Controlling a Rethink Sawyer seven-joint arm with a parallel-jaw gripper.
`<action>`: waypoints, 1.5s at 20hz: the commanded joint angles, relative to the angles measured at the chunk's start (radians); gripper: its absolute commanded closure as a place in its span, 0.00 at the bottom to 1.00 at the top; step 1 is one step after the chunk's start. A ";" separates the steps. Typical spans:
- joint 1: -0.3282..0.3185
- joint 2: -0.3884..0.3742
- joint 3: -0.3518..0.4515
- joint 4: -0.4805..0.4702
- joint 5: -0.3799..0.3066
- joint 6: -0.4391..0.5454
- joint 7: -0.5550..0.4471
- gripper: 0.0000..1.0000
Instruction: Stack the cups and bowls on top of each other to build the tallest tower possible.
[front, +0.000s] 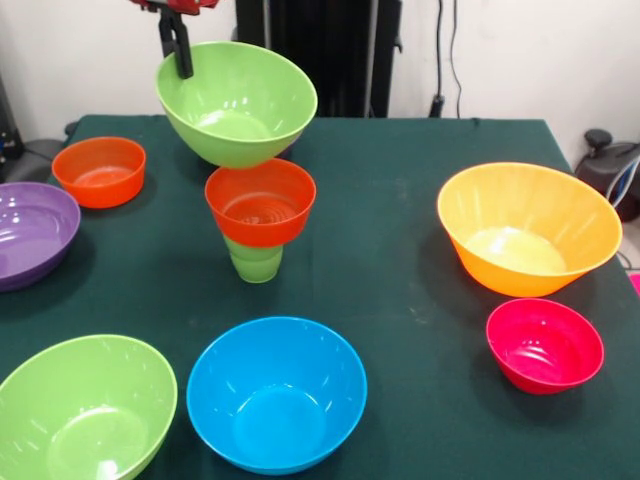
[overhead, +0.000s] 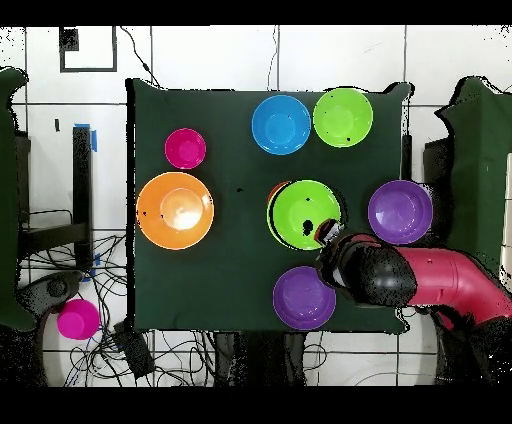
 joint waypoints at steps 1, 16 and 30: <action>0.019 0.015 0.045 -0.016 -0.008 0.104 -0.196 1.00; 0.057 0.029 0.031 -0.013 -0.010 0.068 -0.138 1.00; 0.111 0.026 0.000 -0.020 -0.020 0.053 -0.095 1.00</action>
